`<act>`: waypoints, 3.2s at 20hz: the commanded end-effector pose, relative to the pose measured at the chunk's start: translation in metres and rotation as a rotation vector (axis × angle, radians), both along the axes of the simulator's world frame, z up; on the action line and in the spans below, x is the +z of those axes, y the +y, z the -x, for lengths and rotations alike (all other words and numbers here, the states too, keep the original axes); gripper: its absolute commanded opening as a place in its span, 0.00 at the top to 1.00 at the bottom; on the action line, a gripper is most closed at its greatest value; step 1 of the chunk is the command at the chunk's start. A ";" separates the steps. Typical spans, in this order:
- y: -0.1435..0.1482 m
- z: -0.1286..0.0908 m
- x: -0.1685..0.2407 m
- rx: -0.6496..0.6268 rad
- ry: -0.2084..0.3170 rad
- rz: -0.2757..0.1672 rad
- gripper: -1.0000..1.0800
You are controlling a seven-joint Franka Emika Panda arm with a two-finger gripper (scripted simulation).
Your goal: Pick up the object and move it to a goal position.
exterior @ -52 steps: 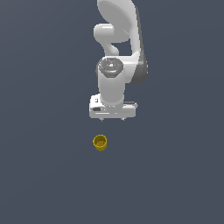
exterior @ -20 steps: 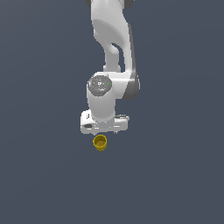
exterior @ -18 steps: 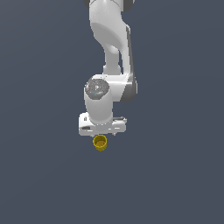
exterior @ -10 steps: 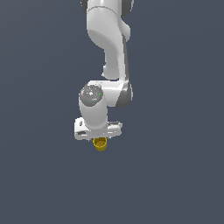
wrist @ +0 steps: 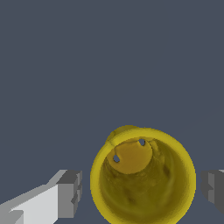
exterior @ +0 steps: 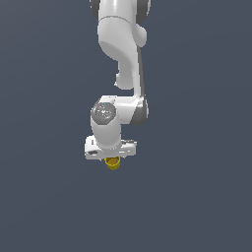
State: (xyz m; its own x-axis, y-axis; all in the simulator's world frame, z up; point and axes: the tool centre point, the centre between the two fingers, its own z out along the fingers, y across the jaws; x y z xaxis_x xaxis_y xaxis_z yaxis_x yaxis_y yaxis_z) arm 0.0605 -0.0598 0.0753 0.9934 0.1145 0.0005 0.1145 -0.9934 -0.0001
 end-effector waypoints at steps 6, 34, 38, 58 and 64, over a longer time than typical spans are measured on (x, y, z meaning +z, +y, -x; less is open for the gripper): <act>0.000 0.000 -0.029 0.001 0.000 0.000 0.04; 0.056 0.010 0.021 0.001 0.001 0.000 1.00; 0.094 0.016 0.054 0.001 0.001 0.001 1.00; 0.274 0.041 0.212 0.001 0.000 0.001 1.00; 0.299 0.043 0.235 0.001 0.000 0.001 1.00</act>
